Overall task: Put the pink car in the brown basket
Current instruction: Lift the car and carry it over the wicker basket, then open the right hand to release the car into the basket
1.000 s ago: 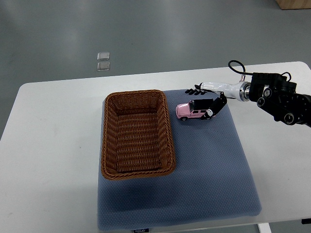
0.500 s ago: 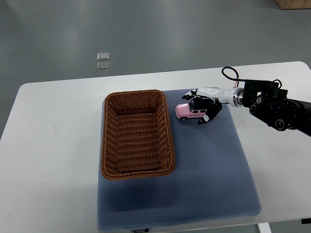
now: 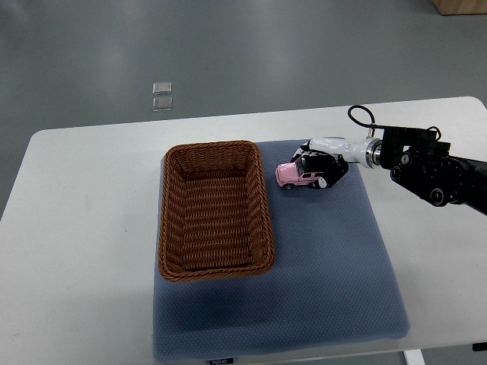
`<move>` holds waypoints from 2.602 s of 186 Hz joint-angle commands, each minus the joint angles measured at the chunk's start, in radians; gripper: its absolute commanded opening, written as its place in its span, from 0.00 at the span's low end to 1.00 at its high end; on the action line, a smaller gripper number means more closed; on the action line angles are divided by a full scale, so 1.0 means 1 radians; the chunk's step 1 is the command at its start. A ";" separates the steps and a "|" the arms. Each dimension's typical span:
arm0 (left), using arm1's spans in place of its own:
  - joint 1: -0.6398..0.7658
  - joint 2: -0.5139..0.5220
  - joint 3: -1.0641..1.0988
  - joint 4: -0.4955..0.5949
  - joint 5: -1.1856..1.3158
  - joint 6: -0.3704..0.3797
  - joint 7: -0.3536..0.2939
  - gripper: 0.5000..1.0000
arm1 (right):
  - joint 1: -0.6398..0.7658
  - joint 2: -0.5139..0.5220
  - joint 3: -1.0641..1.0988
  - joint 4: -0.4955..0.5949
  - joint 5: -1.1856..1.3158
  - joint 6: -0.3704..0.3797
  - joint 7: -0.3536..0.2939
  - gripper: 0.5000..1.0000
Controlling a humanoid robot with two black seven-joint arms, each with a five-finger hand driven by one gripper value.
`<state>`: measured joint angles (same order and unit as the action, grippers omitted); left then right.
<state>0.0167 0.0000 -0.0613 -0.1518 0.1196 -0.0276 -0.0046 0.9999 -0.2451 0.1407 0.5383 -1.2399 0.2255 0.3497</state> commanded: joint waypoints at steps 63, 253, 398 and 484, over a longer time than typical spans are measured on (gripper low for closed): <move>0.000 0.000 0.000 0.000 0.000 0.000 0.000 1.00 | 0.029 -0.017 0.013 0.000 0.013 0.000 0.009 0.00; 0.000 0.000 0.000 0.000 0.000 0.000 0.000 1.00 | 0.163 0.043 0.019 0.267 0.053 0.034 0.084 0.00; 0.000 0.000 0.000 0.000 0.000 0.000 0.000 1.00 | 0.114 0.150 -0.055 0.224 0.036 0.008 0.078 0.83; 0.000 0.000 0.000 0.000 0.000 0.000 0.000 1.00 | 0.118 0.027 0.183 0.163 0.491 0.118 -0.049 0.83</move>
<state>0.0169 0.0000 -0.0614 -0.1519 0.1196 -0.0276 -0.0046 1.1202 -0.1993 0.2868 0.7312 -0.9028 0.3239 0.3418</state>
